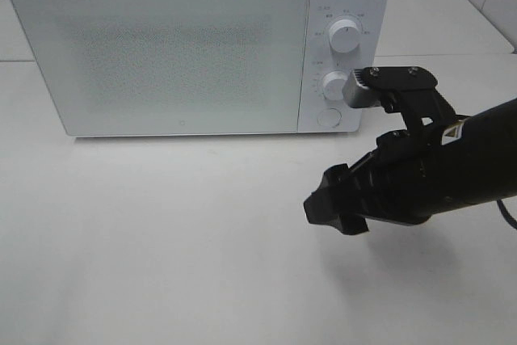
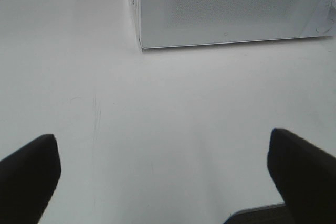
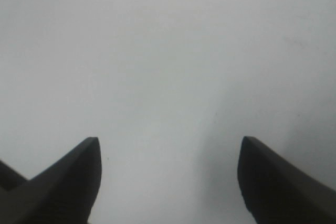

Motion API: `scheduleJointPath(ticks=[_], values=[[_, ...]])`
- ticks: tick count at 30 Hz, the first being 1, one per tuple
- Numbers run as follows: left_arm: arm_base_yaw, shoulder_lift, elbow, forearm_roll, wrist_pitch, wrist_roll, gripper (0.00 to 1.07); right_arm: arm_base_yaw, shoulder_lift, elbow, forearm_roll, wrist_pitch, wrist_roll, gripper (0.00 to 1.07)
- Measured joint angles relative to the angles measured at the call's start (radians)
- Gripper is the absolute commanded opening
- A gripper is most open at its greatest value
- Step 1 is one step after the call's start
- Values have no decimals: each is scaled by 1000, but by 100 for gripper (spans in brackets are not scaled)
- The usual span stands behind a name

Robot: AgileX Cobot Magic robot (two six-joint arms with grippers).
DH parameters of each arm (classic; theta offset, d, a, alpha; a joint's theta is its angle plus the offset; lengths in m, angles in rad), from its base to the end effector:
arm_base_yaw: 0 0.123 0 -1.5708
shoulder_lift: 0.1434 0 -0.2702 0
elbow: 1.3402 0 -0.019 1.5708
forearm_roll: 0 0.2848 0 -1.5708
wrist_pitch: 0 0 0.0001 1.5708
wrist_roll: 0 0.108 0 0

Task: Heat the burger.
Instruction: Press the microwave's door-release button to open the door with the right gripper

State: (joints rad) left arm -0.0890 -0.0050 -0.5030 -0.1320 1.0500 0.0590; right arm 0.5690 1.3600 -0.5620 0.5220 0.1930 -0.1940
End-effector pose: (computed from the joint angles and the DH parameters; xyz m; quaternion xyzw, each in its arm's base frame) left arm 0.0528 -0.0171 0.2888 0.0650 0.8440 -0.0738 0.5273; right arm 0.2291 0.1588 0.1384 -0.1328 0.9303 0.1863 0.2865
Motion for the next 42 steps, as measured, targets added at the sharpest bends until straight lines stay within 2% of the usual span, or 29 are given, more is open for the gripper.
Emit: scheduleJointPath(ticks=[3,4,6,8,18,24,36,41,42], values=[[0,0,0,0,0,0,100,0,-19,0,-33,37,11,70],[0,0,0,0,0,0,100,0,-55,1,-90,108,47,70],[0,0,0,0,0,0,100,0,-73,1,-118,136,64,70],[0,0,0,0,0,0,100,0,-167,1,-198,265,113,70],[0,0,0,0,0,0,100,0,-403,1,-231,487,142,71],[0,0,0,0,0,0,100,0,-573,1,-240,588,170,77],[0,0,0,0,0,0,100,0,-868,1,-437,842,342,77],[0,0,0,0,0,0,100,-72,-978,1,-465,905,354,76],[0,0,0,0,0,0,100,-123,-1022,1,-465,907,351,76]])
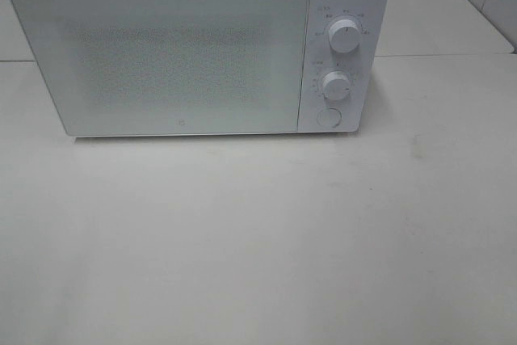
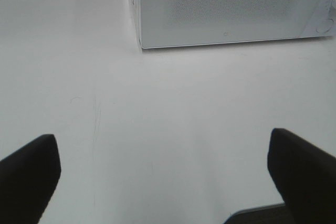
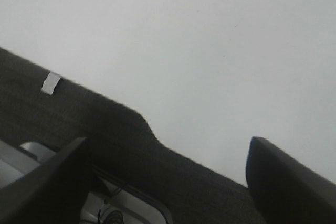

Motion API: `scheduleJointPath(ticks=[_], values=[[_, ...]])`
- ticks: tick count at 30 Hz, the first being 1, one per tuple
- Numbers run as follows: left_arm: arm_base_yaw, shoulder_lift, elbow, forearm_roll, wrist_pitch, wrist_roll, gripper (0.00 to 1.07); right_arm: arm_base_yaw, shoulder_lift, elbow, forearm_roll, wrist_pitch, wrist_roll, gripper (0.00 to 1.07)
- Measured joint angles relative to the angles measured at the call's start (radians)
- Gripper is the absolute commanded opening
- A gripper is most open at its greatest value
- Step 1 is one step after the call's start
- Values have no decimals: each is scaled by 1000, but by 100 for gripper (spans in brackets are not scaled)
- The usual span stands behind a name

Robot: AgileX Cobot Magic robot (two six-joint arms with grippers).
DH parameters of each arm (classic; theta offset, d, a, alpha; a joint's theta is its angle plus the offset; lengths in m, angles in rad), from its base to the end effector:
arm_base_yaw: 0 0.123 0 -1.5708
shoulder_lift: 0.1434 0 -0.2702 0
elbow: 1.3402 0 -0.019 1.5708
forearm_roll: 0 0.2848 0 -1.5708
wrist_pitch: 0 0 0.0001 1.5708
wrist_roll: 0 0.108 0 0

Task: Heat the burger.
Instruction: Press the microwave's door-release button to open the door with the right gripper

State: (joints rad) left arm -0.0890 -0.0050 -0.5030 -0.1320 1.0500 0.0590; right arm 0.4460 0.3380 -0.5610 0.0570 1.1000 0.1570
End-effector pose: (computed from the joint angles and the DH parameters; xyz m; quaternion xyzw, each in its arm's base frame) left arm 0.0528 -0.0171 0.2888 0.0650 0.8440 -0.0738 0.5273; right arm 0.0895 0.0489 0.2765 -0.1308 0.9150 0.1401 0.3549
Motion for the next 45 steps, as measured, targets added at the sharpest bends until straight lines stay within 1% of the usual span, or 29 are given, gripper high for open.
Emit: scheduleJointPath(ticks=[1,2,3,4,6,7,8,9,13,17,19,21,45], values=[[0,0,0,0,0,0,100,-24,-22,0,-1,0,-4,76],[0,0,0,0,0,0,100,-24,-22,0,-1,0,-4,76],[0,0,0,0,0,0,100,-65,-59,0,-8,1,-13,76],[0,0,0,0,0,0,100,-65,-59,0,-8,1,-13,76],[0,0,0,0,0,0,100,-121,-114,0,-28,1,-18,76],[0,0,0,0,0,0,100,-121,-114,0,-28,1,-18,76],[0,0,0,0,0,0,100,-155,-152,0,-38,1,-18,76],[0,0,0,0,0,0,100,-170,-169,0,-45,0,-18,76],[0,0,0,0,0,0,100,-201,-212,1,-57,-10,-18,76],[0,0,0,0,0,0,100,-244,-291,45,-57,-41,-19,76],[0,0,0,0,0,0,100,-253,-306,50,-57,-44,-19,76],[0,0,0,0,0,0,100,-286,-342,53,-51,-54,-19,76],[0,0,0,0,0,0,100,-295,-332,50,-50,-65,-30,76]])
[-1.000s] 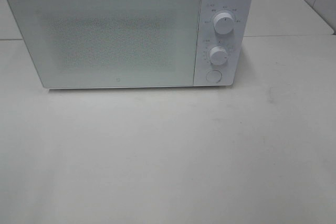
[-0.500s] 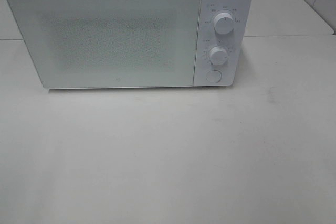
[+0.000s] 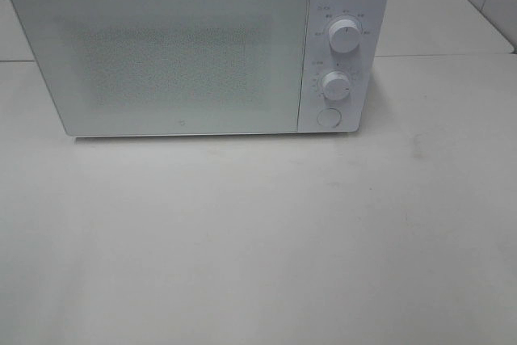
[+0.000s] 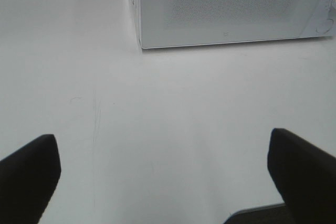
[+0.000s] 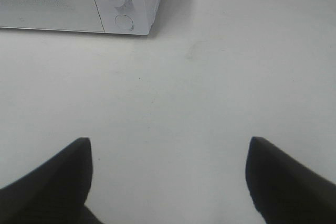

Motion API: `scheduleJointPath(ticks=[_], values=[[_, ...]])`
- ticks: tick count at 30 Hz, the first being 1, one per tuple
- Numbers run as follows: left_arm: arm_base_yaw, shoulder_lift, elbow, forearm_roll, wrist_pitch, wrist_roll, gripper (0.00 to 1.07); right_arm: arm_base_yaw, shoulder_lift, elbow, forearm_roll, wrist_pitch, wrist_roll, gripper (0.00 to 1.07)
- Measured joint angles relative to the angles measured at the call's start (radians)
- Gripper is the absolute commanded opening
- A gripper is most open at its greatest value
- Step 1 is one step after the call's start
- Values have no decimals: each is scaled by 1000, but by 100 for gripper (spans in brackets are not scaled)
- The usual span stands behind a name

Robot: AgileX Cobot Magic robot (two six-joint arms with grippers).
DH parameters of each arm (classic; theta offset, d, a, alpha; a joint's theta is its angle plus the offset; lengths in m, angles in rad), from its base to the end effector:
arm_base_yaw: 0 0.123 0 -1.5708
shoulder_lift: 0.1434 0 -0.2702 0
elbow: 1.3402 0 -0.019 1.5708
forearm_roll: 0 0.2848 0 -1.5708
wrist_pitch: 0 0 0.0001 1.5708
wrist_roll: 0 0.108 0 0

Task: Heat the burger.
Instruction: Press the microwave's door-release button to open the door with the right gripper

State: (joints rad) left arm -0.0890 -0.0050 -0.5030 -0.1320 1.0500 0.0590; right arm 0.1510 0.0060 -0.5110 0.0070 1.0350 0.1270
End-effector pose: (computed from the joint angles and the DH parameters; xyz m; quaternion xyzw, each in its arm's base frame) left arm 0.0528 -0.0171 0.2888 0.0650 0.8440 -0.0738 0.5273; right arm 0.0553 0.0091 0.2916 -0.0102 0.8451 0.0775 0.5289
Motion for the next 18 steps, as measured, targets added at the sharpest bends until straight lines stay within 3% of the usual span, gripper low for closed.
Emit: scheduleJointPath(ticks=[9,18], values=[[0,0,0,0,0,0,100,0,176,-12,0,-207,-6,76],[0,0,0,0,0,0,100,0,377,40,0,-490,-7,75]])
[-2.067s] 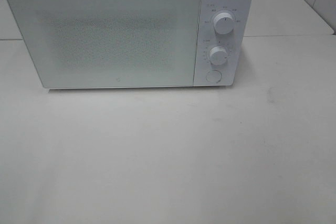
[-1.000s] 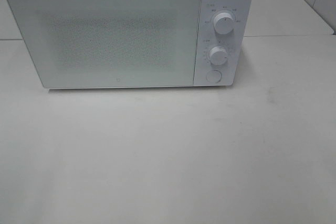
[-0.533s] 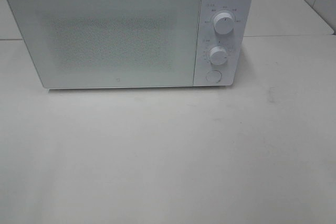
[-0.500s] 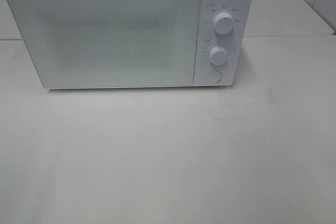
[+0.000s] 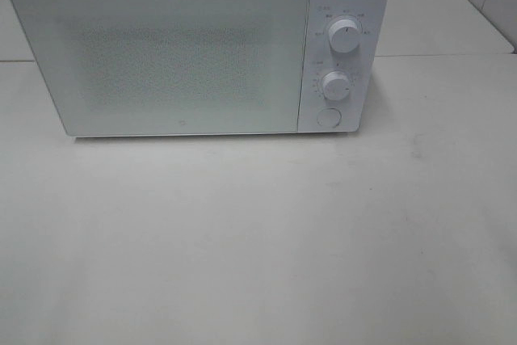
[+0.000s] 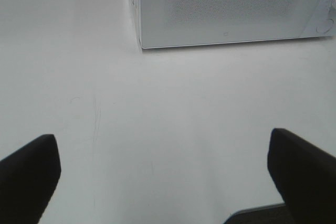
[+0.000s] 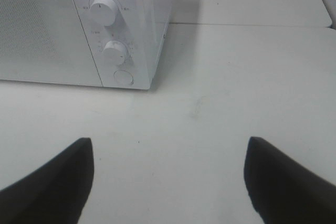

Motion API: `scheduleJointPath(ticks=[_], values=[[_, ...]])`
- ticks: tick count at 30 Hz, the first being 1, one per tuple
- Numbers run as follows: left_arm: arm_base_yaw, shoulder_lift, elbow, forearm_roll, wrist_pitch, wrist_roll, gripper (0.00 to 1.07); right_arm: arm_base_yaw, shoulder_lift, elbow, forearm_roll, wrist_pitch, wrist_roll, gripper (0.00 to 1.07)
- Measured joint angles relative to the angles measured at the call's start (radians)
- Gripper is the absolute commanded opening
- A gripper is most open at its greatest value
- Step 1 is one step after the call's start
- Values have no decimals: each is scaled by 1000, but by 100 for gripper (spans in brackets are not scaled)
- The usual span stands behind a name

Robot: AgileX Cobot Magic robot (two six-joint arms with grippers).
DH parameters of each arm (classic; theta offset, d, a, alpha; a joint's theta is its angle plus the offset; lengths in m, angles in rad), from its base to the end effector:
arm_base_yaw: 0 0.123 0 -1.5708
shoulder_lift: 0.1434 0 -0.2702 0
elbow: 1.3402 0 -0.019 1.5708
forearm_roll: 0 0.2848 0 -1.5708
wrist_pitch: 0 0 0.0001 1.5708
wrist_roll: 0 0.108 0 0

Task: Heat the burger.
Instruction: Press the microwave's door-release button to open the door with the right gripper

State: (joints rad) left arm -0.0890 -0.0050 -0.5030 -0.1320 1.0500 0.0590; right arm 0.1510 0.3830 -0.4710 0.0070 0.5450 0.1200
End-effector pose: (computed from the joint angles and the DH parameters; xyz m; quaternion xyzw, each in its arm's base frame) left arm 0.0528 -0.0171 0.2888 0.0650 0.8440 -0.0738 0.5273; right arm 0.1425 0.0221 0.2880 -0.0113 0.8250 0.0795 0.5594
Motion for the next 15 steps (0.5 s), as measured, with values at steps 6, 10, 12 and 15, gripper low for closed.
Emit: scheduleJointPath(ticks=[6,10,12,15], values=[[0,0,0,0,0,0,100,0,189,10,0,-211,0,75],[0,0,0,0,0,0,100,0,274,10,0,-286,0,75],[0,0,0,0,0,0,100,0,365,10,0,-359,0,75],[0,0,0,0,0,0,100,0,446,10,0,-447,0,75]])
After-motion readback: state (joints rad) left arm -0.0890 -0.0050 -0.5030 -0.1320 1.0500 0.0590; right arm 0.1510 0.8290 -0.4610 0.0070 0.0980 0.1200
